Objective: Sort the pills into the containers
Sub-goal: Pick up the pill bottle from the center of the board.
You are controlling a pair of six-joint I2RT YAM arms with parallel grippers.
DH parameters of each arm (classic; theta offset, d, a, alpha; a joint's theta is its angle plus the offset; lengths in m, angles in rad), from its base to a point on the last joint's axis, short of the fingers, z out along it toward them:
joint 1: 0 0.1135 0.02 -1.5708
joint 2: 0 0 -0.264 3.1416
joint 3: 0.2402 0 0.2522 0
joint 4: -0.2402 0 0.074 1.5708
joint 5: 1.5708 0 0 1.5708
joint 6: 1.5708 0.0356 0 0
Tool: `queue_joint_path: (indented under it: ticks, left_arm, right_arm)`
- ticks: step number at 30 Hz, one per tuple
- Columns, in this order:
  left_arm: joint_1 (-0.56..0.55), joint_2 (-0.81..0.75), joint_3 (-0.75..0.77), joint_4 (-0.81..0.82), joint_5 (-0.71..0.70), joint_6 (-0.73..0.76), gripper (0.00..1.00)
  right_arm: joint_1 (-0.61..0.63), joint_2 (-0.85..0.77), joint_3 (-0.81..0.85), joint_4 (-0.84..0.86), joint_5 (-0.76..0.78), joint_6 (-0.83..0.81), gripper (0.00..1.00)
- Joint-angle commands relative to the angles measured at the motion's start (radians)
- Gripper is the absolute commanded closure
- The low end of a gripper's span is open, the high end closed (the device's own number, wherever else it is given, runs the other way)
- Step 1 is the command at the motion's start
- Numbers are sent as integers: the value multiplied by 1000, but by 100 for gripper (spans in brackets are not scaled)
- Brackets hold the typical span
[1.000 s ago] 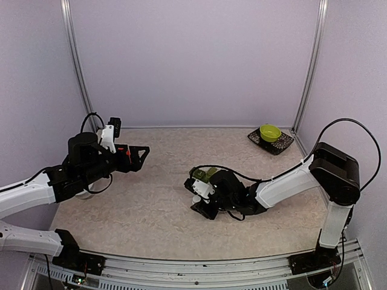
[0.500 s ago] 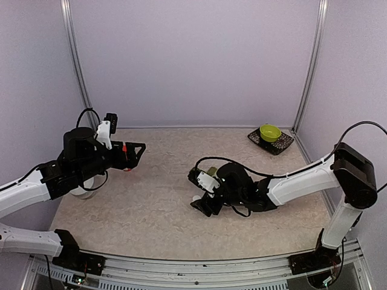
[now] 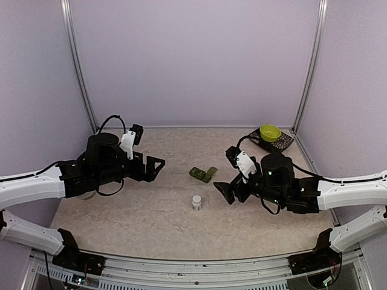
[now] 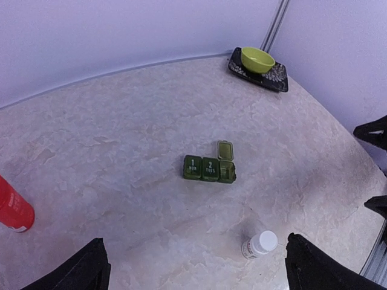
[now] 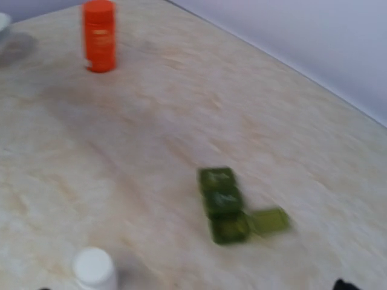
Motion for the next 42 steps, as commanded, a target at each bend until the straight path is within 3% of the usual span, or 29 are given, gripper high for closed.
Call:
queue_joint_path:
  ticks: [1,15,33,42]
  left_arm:
    - [-70,114,66,51,-33,33,1]
    - [-172,591,375,-91,16,90,3]
    - [-203,725,449,-228,77,66,28]
    - [-203,752,456,-229,131,69,35]
  right_arm:
    - [2,-78,-59,-34,121,41,0]
    - [-39,-169,-71,-123,189,84,0]
    - [-51,-121,-62,-128,202,82,0]
    - [-53,-103,-55,-137,218,82,0]
